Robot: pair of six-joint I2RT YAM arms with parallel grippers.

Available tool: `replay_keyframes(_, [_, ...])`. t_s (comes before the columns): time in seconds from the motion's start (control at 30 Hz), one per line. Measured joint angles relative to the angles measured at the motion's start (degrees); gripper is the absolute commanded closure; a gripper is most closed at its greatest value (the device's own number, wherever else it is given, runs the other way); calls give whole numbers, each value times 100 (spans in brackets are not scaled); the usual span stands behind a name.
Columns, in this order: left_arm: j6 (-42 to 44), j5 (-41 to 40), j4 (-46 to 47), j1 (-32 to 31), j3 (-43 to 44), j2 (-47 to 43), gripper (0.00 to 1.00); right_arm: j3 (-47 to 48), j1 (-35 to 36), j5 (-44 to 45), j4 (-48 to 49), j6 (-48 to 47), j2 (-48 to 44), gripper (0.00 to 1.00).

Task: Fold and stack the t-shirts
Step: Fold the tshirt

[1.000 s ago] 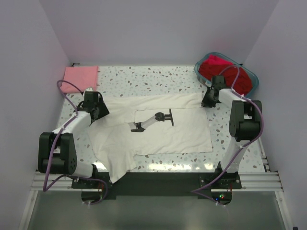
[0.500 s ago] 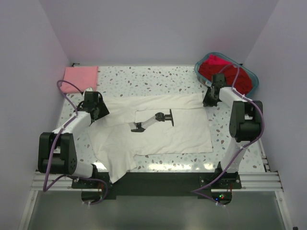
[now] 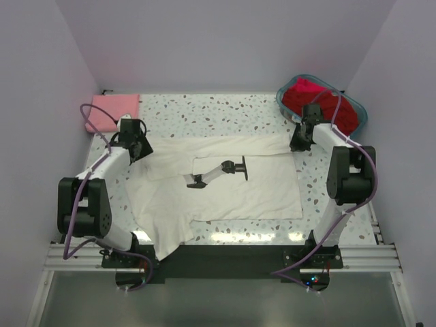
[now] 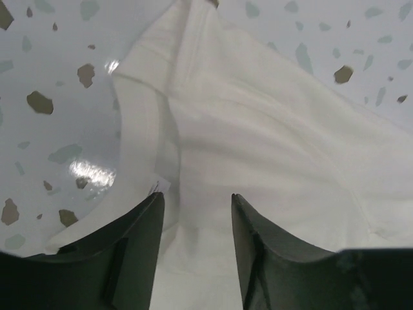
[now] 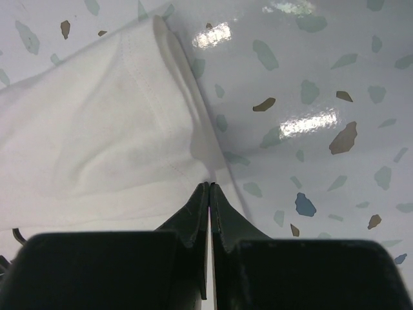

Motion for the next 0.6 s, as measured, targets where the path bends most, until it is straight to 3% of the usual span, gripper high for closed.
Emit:
replay_keyframes(0.2, [-142,-24,87,7,1373,1147,73,-61,0,-4,15,-24,0,100])
replay_keyframes(0.4, [-227,-50,208,79,1971,2319,76,-81,0,-2,24,-26,0,100])
replay_keyframes(0.6, [-302,-81,219,304,2310,2815,77,-101,0,28,24,-26,0,100])
